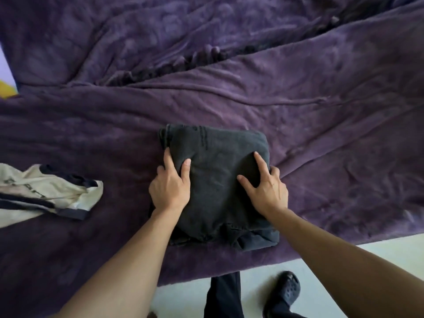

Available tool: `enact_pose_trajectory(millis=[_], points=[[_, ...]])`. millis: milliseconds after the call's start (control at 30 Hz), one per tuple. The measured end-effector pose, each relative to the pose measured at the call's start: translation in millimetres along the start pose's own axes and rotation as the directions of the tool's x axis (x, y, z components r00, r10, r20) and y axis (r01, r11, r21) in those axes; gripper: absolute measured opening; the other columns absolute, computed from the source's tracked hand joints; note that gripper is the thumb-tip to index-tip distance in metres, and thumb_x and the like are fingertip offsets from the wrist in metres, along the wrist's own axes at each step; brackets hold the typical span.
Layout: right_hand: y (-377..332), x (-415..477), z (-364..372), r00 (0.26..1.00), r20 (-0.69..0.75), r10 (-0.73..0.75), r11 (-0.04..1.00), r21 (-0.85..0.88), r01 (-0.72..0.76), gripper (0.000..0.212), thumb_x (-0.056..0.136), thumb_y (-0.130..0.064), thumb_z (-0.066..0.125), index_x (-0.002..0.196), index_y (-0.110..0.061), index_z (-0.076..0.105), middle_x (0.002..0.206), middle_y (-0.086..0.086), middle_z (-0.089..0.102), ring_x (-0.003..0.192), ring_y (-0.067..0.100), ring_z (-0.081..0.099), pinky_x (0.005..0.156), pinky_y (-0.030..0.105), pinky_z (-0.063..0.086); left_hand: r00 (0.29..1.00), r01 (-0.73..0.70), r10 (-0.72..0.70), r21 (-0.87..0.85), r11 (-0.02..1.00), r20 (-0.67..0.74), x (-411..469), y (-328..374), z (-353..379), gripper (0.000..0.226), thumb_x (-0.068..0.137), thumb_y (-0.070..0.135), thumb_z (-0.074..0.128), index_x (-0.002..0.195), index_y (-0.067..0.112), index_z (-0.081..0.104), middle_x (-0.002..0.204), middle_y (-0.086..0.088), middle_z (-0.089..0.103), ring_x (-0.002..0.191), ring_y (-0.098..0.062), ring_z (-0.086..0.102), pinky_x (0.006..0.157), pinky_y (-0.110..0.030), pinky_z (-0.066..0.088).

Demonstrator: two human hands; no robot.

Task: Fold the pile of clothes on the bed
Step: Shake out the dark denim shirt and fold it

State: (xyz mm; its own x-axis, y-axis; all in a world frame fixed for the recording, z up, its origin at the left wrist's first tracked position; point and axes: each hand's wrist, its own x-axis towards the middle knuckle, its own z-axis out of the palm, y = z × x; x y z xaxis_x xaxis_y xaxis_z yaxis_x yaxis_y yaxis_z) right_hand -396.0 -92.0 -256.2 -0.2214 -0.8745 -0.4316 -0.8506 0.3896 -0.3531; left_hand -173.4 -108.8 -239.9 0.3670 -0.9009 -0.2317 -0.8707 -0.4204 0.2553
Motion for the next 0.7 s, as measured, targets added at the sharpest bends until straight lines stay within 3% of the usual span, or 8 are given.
enact_pose_trajectory(millis=[167, 333, 467, 700], points=[[28, -30, -58, 1.000, 0.005, 0.017, 0.999, 0.037, -0.017, 0.069, 0.084, -0.071, 0.046, 0.144, -0.053, 0.016, 0.120, 0.005, 0.048, 0.092, 0.036, 0.062, 0.072, 0.037, 0.047, 0.996, -0.085, 0.084, -0.008, 0.996, -0.023, -36, 47, -42, 0.056, 0.096, 0.054, 0.031, 0.134, 0.015, 0.044, 0.105, -0.016, 0.066, 0.086, -0.042, 0.063, 0.065, -0.040, 0.042], [105, -58, -131, 0.999, -0.036, -0.003, 0.998, 0.062, 0.005, 0.068, 0.083, -0.072, 0.045, 0.143, -0.052, 0.021, 0.119, 0.001, 0.050, 0.095, 0.032, 0.062, 0.079, 0.038, 0.048, 0.995, -0.103, 0.104, -0.074, 0.992, 0.008, -98, 122, -54, 0.052, 0.096, 0.055, 0.033, 0.128, 0.015, 0.048, 0.101, -0.017, 0.068, 0.091, -0.040, 0.063, 0.068, -0.039, 0.043], [183, -66, -201, 0.996, -0.085, -0.029, 0.998, 0.060, 0.034, 0.065, 0.084, -0.073, 0.043, 0.141, -0.054, 0.019, 0.118, -0.003, 0.050, 0.095, 0.028, 0.062, 0.080, 0.038, 0.049, 0.995, -0.087, 0.094, -0.142, 0.986, 0.038, -155, 204, -48, 0.056, 0.095, 0.058, 0.030, 0.128, 0.017, 0.046, 0.103, -0.016, 0.069, 0.096, -0.038, 0.063, 0.078, -0.041, 0.047], [321, -62, -336, 0.974, -0.225, -0.034, 0.999, 0.030, 0.042, 0.065, 0.082, -0.073, 0.041, 0.140, -0.055, 0.017, 0.114, -0.004, 0.050, 0.091, 0.026, 0.063, 0.073, 0.035, 0.046, 0.989, -0.135, 0.148, -0.294, 0.946, 0.022, -233, 372, -29, 0.060, 0.094, 0.060, 0.030, 0.131, 0.016, 0.046, 0.112, -0.013, 0.067, 0.103, -0.036, 0.061, 0.081, -0.041, 0.045]])
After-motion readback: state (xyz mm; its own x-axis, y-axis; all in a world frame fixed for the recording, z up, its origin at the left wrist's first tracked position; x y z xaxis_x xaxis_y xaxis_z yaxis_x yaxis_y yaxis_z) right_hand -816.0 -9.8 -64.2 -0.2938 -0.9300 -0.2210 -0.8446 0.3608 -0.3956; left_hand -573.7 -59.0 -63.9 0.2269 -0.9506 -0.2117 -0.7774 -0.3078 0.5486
